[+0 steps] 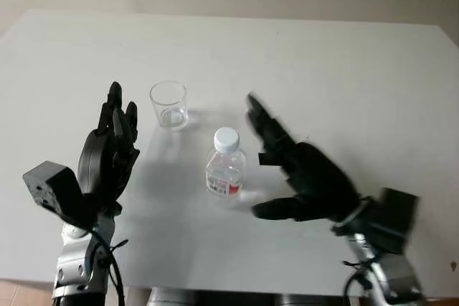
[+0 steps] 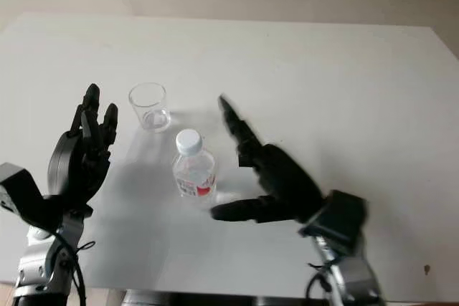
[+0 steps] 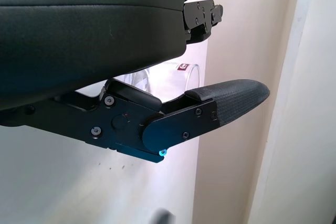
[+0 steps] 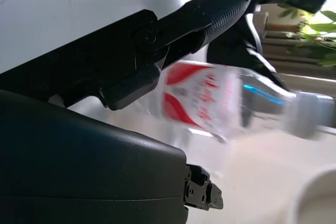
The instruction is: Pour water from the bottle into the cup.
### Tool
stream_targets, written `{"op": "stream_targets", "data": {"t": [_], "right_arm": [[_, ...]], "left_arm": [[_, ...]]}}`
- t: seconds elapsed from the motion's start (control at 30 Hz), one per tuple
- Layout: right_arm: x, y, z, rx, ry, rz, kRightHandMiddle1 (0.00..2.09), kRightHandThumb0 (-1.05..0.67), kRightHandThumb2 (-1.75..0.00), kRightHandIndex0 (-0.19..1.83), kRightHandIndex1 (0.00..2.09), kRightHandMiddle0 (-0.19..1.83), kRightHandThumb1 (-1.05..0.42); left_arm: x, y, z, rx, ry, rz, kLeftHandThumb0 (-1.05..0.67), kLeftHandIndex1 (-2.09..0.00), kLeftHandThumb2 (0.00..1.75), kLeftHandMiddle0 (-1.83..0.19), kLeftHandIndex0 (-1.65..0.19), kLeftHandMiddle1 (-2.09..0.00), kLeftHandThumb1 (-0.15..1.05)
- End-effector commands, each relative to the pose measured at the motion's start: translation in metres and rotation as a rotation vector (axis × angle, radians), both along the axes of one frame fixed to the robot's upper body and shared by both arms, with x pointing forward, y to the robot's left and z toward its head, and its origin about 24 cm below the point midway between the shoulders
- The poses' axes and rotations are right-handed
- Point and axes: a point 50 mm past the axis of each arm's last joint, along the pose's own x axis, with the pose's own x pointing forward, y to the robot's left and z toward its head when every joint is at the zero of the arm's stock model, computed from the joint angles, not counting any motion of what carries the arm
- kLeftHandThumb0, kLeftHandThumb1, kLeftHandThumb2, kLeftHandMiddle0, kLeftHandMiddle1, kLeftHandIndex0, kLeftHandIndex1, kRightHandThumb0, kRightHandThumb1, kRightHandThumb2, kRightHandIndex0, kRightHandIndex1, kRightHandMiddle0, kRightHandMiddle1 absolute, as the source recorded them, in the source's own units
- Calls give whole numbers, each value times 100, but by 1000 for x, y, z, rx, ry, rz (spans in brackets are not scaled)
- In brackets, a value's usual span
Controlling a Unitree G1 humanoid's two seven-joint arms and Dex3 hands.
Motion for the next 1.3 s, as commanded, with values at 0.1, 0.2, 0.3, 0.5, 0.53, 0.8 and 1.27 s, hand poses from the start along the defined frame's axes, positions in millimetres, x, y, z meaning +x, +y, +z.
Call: {"op": "stream_targets", "data": {"t": [0.1,0.2,0.3,0.5,0.53,0.8,1.27], "right_arm": [[9,20,-19,-12,52,27,0,-98,-6,-19,0,-19,-91],[9,28,-20,15,44,51,0,-94,-4,-19,0,-19,-88],[9,32,-20,16,32,61,0,-91,-4,-19,0,-19,-85],[8,38,-15,26,1,77,0,-93,-5,-19,0,-19,-83],[8,39,-14,35,-7,79,0,-94,-5,-19,0,-19,-84],[14,45,-11,95,6,77,0,-94,-6,-19,0,-19,-85],[32,70,-20,239,198,82,190,-61,-5,11,186,12,-77]], "left_arm": [[0,2,1,8,-10,6,-81,-5,73,9,14,-5,105],[-1,4,0,7,-6,11,-80,-6,72,8,13,-6,105],[-1,4,0,10,-4,13,-80,-6,72,8,13,-5,105],[1,1,0,7,-5,13,-80,-6,73,8,13,-5,105],[1,1,0,5,-5,12,-80,-6,73,8,13,-5,105],[2,-1,0,5,-13,8,-79,-5,74,8,14,-5,105],[2,-1,2,15,-25,17,-80,-6,72,8,13,-5,105]]}}
